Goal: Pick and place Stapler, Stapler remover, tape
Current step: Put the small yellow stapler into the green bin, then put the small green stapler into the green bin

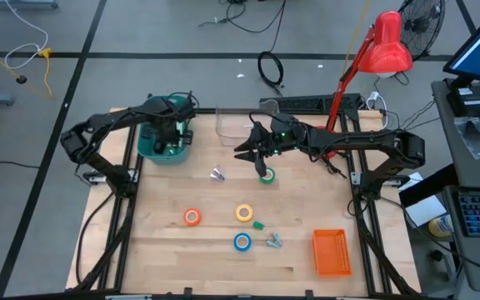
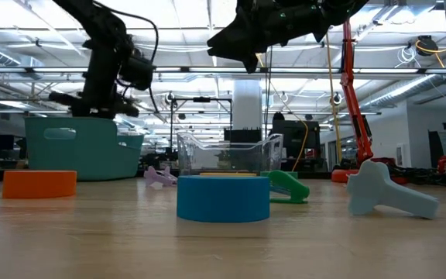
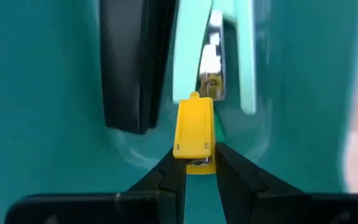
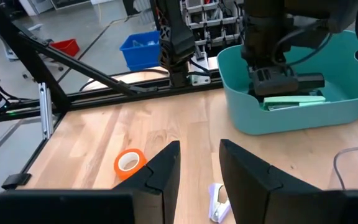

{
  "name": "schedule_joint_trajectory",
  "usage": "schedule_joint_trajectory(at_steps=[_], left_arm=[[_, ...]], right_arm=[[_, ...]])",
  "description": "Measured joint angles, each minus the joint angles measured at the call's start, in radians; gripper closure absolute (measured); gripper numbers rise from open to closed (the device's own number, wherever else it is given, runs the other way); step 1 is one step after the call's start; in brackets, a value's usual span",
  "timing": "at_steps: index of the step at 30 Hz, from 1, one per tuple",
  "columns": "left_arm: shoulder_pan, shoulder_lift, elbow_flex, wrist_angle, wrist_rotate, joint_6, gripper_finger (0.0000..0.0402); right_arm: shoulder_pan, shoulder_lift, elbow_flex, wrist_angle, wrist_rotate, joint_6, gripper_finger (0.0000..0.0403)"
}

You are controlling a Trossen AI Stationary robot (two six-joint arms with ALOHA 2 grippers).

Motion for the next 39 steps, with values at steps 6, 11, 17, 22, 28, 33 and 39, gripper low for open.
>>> schedule_joint_trajectory(at_steps=[6,11,17,22,28,33,39], left_arm=[[0.029,0.049,-0.015,-0.001,0.04,0.036,0.0334],[0.036,0.097,-0.016,0.018,0.006,0.039,0.0334],[0.035,0.131,-0.015,0.019,0.009,0.065,0.0334],[0.028,0.131,-0.015,0.023,-0.008,0.061,0.0333],[0.015,0.13,-0.015,0.028,-0.009,0.083,0.0287],[0.0,0.13,-0.016,0.019,-0.004,0.075,0.0221],[-0.01,0.115,-0.012,-0.057,0.032,0.042,0.0164]], right_arm=[[0.0,0.0,0.0,0.003,0.001,0.01,0.0298],[0.0,0.0,0.0,0.003,0.001,0.01,0.0298],[0.0,0.0,0.0,0.006,0.002,0.021,0.0298],[0.0,0.0,0.0,0.006,0.002,0.021,0.0298],[0.0,0.0,0.0,0.008,0.003,0.021,0.0298],[0.0,-0.001,0.0,0.022,0.003,0.02,0.0298],[0.0,-0.001,0.0,0.022,0.003,0.018,0.0298]])
